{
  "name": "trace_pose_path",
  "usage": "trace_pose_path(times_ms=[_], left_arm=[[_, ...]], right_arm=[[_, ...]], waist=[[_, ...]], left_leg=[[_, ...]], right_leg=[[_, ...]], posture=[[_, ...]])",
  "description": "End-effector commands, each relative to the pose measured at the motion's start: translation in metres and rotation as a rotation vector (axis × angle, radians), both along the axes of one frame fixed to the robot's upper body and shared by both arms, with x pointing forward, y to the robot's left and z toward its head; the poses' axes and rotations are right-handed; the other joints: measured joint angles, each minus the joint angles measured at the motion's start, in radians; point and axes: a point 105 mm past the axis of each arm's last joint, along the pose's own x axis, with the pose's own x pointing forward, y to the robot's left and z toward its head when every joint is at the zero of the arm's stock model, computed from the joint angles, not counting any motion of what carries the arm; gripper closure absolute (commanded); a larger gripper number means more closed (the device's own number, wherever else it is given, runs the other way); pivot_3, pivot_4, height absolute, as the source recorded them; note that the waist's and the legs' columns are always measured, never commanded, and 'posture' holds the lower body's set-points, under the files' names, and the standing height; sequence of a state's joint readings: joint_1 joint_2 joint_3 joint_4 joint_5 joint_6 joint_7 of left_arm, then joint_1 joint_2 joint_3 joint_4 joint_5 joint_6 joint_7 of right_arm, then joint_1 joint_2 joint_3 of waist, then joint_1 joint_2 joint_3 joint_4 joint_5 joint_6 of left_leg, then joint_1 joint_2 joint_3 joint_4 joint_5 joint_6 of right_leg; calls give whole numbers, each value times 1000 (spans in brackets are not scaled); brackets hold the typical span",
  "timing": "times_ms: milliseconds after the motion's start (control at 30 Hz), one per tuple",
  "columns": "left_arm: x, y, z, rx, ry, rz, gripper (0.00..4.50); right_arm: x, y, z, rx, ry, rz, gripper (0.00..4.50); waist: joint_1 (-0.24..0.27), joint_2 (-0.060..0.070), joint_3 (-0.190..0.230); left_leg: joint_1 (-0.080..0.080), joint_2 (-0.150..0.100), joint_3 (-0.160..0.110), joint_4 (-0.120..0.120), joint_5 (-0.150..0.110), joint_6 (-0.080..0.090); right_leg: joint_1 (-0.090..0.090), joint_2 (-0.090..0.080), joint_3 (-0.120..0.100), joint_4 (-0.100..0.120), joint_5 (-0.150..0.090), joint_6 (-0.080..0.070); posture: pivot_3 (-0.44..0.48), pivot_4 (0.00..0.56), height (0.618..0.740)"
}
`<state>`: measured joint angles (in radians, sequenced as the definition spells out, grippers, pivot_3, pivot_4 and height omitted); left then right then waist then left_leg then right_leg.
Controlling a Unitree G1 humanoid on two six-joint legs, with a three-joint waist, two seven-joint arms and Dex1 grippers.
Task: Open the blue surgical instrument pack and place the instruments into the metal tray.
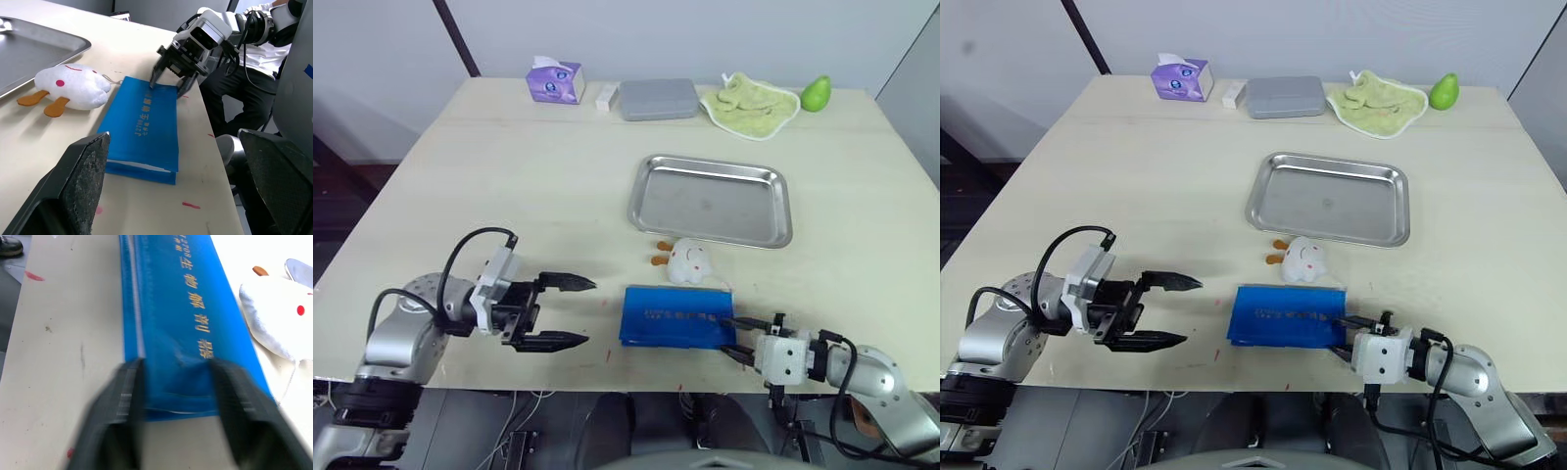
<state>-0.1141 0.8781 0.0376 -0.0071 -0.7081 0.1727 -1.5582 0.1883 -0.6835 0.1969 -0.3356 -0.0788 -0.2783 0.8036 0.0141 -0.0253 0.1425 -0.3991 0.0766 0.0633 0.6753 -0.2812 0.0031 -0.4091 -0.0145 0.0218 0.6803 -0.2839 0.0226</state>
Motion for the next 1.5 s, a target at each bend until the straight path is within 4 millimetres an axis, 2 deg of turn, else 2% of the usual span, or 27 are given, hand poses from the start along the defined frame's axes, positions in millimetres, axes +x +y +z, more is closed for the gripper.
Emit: trace_pose_path(times_ms=[33,167,267,500,633,1033,1300,1500], left_arm=[[-5,1,4,10,-26,-58,0],[-4,3,0,8,-27,-44,0],[-4,4,-1,2,-33,-32,0],[-3,4,-1,-29,-61,-10,0],[-2,1,-3,-44,-93,-4,0],[-2,-11,-3,-79,-134,-8,0],[11,-25,-5,-96,-138,-5,0],[30,-42,-9,-110,-170,1,0]], right_arm=[[1,2,8,16,-43,18,4428],[1,4,14,22,-66,56,4480],[4,3,29,53,-42,55,4480],[2,-3,65,112,256,84,4480],[5,-13,80,87,516,94,4480],[33,-21,91,121,852,47,4480],[50,-24,80,74,901,70,4480],[62,-23,76,67,918,78,4480]], waist=[[0,0,0],[0,0,0],[0,0,0],[1,1,0],[0,1,1],[0,1,1],[0,1,1],[-1,1,1]], left_leg=[[0,0,0,0,0,0],[0,0,0,0,0,0],[0,0,0,0,0,0],[0,0,0,0,0,0],[0,0,0,0,0,0],[-1,0,-1,0,0,0],[-1,0,0,0,0,0],[-1,0,-1,1,0,0]], right_leg=[[0,0,0,0,0,0],[0,0,0,0,0,0],[0,0,0,0,0,0],[0,0,0,0,0,0],[0,0,0,0,0,0],[0,0,0,0,0,0],[0,0,0,0,0,0],[0,0,0,0,0,0]], posture=[[0,150,740],[0,150,740],[0,150,740],[0,150,740],[0,150,740],[0,150,740],[0,150,740],[0,150,740]])
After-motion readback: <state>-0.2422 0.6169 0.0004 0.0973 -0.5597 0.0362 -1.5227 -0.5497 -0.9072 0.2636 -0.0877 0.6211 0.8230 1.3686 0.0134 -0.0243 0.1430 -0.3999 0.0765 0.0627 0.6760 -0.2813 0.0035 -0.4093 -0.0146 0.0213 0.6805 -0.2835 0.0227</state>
